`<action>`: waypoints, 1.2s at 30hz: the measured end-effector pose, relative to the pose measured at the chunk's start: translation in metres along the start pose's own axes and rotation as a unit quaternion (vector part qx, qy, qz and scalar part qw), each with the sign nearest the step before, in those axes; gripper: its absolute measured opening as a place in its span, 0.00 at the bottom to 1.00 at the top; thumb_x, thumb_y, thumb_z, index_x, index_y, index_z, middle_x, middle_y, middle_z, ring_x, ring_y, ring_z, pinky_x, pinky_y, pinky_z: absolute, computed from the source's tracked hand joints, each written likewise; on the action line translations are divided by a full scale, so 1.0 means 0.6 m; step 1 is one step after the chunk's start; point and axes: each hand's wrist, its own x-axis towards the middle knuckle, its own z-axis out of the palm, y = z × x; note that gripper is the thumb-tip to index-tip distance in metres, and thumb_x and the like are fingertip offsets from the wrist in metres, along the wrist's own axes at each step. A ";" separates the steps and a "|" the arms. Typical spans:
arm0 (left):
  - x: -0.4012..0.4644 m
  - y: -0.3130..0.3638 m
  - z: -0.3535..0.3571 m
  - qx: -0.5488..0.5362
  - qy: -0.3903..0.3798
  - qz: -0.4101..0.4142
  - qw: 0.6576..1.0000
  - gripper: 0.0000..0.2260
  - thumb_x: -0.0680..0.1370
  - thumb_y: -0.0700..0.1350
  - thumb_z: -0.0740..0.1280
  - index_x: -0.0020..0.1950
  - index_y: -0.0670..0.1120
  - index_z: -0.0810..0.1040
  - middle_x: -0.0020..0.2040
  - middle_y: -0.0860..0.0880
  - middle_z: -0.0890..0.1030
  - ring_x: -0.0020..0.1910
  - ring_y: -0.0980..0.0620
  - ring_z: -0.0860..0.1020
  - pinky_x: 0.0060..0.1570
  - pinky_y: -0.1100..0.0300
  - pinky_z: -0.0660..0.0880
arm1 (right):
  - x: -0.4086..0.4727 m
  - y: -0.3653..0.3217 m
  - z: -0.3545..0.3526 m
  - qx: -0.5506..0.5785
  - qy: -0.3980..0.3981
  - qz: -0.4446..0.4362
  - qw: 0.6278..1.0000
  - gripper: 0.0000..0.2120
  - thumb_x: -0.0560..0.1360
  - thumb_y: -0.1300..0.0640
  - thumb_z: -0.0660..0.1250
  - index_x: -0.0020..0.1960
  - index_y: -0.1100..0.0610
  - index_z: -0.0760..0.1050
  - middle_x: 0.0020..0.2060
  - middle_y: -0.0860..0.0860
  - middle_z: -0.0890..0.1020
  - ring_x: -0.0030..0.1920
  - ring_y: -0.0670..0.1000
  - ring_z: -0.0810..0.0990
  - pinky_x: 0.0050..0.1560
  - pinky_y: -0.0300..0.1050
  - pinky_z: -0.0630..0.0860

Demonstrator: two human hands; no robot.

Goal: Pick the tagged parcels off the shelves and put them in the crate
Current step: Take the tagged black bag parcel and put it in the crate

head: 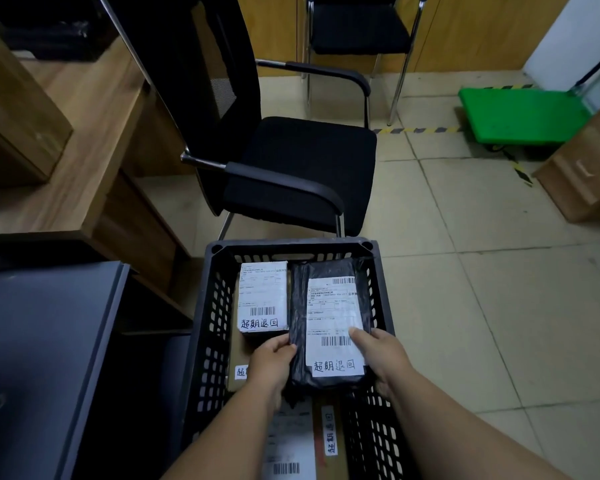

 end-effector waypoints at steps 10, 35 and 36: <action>0.024 -0.022 0.015 -0.002 0.011 0.001 1.000 0.15 0.80 0.37 0.60 0.67 0.43 0.73 0.55 0.44 0.81 0.49 0.48 0.80 0.50 0.56 0.77 | 0.036 0.014 0.020 -0.110 0.027 0.035 0.993 0.06 0.74 0.58 0.62 0.45 0.57 0.77 0.46 0.58 0.84 0.47 0.60 0.83 0.54 0.58 0.79; 0.051 -0.046 0.021 -0.004 0.075 0.010 0.997 0.11 0.79 0.37 0.63 0.61 0.42 0.76 0.52 0.45 0.79 0.50 0.48 0.77 0.53 0.57 0.72 | 0.068 0.017 0.033 -0.055 0.065 0.078 0.993 0.10 0.76 0.62 0.59 0.38 0.58 0.76 0.39 0.56 0.83 0.38 0.57 0.82 0.39 0.47 0.80; 0.053 -0.046 0.022 -0.010 0.078 0.012 0.997 0.11 0.79 0.37 0.63 0.61 0.41 0.76 0.51 0.45 0.79 0.50 0.48 0.77 0.53 0.56 0.73 | 0.070 0.017 0.033 -0.055 0.066 0.076 0.993 0.11 0.76 0.62 0.59 0.37 0.57 0.75 0.38 0.56 0.82 0.36 0.56 0.82 0.37 0.46 0.80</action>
